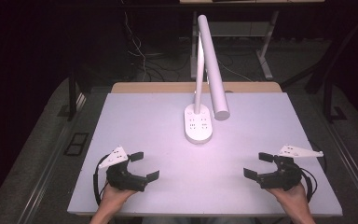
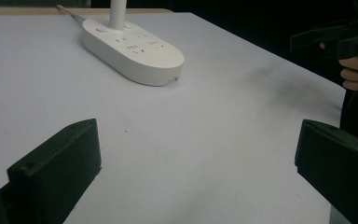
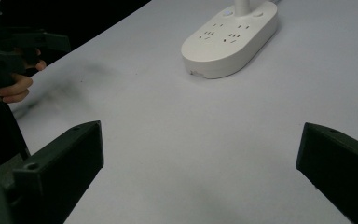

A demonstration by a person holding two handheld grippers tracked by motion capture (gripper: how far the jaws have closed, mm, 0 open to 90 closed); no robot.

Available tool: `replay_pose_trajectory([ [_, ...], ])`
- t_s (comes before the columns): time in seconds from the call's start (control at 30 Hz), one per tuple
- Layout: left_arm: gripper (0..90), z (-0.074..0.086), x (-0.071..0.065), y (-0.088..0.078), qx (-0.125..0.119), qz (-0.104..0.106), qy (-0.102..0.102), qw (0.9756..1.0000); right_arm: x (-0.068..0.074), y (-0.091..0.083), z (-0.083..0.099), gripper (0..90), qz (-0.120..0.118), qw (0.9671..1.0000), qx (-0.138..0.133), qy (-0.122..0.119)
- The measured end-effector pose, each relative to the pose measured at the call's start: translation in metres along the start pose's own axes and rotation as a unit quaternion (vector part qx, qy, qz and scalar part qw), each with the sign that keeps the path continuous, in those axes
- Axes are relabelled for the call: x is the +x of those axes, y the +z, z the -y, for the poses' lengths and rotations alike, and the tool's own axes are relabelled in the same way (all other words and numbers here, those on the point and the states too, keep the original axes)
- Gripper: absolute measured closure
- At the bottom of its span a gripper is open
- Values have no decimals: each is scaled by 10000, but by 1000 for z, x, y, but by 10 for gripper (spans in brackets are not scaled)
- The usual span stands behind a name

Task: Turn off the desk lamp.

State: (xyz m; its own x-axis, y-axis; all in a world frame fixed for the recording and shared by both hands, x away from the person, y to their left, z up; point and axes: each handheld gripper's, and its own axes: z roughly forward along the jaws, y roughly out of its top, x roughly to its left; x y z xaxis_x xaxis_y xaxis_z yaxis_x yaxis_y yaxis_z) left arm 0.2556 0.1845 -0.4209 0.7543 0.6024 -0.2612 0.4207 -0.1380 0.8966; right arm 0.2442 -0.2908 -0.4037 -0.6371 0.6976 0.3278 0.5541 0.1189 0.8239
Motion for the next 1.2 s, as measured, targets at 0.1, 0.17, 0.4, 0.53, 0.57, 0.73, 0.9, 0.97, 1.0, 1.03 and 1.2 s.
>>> replay_pose_trajectory([
  [0.1,0,0,0,0,4,-21,7,10000,0,1,0,6,-51,10000,44,-6],
  [0.17,0,0,0,0,-9,-21,9,10000,1,2,1,6,-72,9999,100,11],
  [0.4,0,0,0,1,-15,2,18,10000,0,2,2,7,-107,9998,123,63],
  [0.53,0,0,0,1,-8,-8,48,10000,-1,1,2,7,-109,9998,120,80],
  [0.57,0,0,-1,2,-1,-4,59,10000,-2,1,2,7,-110,9998,129,92],
  [0.73,0,-1,-1,3,16,16,71,10000,-3,1,3,7,-92,9997,180,126],
  [0.9,0,0,-1,2,11,19,72,10000,-5,1,3,7,-65,9996,237,143],
  [0.97,0,0,-1,2,7,20,72,10000,-5,1,3,7,-59,9996,246,121],
  [1.0,0,0,-1,2,10,19,75,10000,-5,1,2,7,-71,9994,306,130],
  [1.03,0,0,-1,2,5,11,57,10000,-5,1,2,7,-59,9994,321,131],
  [1.2,0,0,-2,1,-2,-12,50,10000,-6,1,0,7,-51,9993,352,123],
])
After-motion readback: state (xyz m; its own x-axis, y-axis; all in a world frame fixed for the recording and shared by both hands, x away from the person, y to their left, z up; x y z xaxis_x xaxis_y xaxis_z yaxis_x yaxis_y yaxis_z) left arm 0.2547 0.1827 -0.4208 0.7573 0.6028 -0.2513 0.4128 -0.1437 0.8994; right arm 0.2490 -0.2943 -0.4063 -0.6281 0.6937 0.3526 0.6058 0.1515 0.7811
